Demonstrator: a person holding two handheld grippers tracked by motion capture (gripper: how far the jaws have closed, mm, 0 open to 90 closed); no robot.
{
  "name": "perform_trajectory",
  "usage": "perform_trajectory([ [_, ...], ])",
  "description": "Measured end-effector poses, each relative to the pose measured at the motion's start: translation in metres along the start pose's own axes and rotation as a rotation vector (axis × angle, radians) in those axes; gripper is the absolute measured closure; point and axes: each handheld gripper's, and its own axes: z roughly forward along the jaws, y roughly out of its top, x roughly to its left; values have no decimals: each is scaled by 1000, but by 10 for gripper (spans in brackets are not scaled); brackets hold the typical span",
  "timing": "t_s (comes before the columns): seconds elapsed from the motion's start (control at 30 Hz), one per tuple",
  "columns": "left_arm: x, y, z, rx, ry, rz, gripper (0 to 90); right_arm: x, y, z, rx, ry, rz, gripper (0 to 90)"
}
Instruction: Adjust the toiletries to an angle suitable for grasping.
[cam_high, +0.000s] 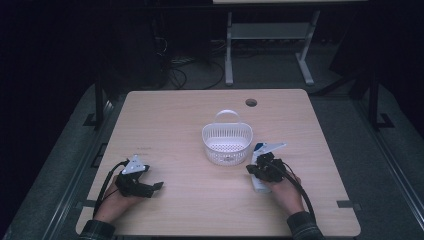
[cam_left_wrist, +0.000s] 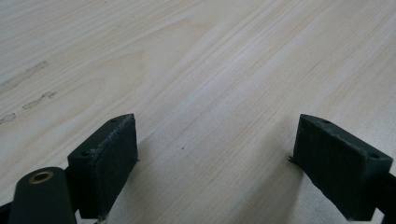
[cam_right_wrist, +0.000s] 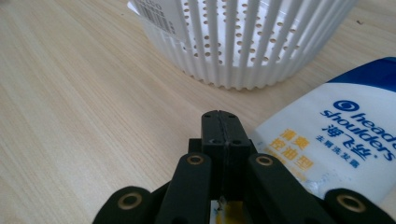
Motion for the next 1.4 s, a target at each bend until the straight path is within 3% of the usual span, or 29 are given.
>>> perform_trajectory([
  [0.93,0,1,1,0,-2,2,131,-25,-19,-24,-23,-28,89,897],
  [1.13,0,1,1,0,-3,2,130,-21,-21,-33,-42,-18,86,897],
  [1.4,0,1,1,0,-3,3,131,-2,-26,-48,-65,3,81,897],
])
